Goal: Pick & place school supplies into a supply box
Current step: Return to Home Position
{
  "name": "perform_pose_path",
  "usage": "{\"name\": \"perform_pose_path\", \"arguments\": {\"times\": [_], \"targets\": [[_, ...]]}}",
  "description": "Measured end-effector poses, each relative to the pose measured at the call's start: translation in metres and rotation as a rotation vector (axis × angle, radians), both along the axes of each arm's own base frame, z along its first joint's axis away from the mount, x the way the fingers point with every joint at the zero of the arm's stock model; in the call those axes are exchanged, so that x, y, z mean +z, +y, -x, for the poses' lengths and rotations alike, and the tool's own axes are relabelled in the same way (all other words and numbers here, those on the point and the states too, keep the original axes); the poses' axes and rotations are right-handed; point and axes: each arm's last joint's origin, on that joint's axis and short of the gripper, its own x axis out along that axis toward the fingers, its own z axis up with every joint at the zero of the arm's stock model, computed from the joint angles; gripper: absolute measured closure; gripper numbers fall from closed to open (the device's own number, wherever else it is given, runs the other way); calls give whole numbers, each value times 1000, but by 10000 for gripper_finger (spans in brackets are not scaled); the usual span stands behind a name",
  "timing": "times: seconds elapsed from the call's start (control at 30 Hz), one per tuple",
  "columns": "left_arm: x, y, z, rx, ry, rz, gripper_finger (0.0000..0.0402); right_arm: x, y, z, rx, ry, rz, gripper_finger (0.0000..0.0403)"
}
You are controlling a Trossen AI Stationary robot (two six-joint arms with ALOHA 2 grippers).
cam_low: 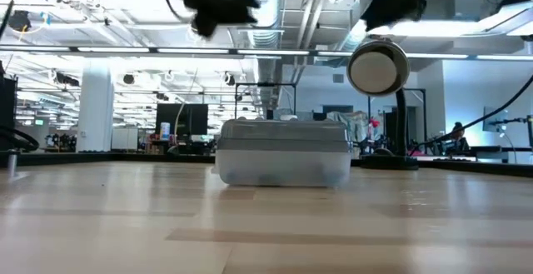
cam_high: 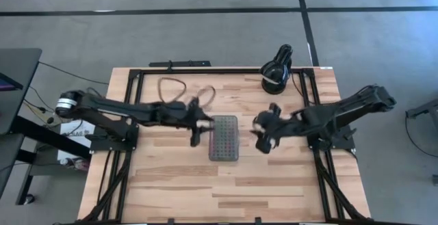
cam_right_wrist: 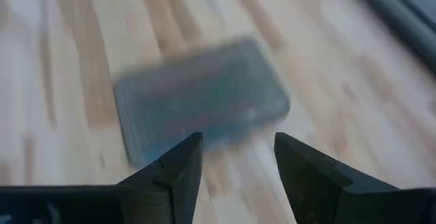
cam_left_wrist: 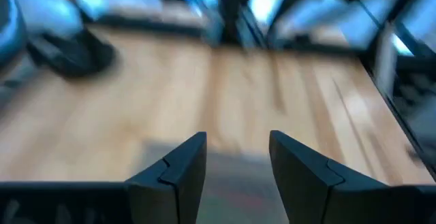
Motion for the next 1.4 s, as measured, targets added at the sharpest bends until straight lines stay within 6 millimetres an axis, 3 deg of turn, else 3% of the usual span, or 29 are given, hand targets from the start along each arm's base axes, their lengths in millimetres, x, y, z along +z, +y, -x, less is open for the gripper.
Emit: {"name": "perform_pose_path", "arguments": {"times": [0.17, 0.3, 0.4, 0.5, 0.63, 0.77, 0.93, 1.07, 1.2, 1.4], "targets": [[54, 6, 20, 129, -180, -138, 246, 49, -17, 19, -62, -189, -41, 226], [96, 7, 43, 146, -323, -234, 246, 84, -25, 39, 21, -321, 31, 226], [119, 8, 60, 151, -404, -255, 246, 103, -26, 51, 120, -434, 135, 226], [127, 9, 77, 141, -415, -306, 246, 112, -29, 61, 171, -469, 228, 226], [123, 17, 92, 155, -320, -353, 246, 109, -44, 73, 175, -503, 263, 226], [122, 29, 95, 98, -305, -338, 246, 98, -67, 77, 264, -600, 190, 226], [116, 42, 97, 19, -268, -289, 246, 73, -90, 75, 331, -593, 72, 226], [112, 42, 111, 1, -197, -243, 246, 60, -90, 84, 310, -600, 82, 226], [105, 36, 138, 23, -283, -236, 246, 51, -87, 108, 219, -700, 127, 226], [63, 32, 158, 115, -450, -178, 246, 24, -81, 135, 191, -824, 85, 226]]}}
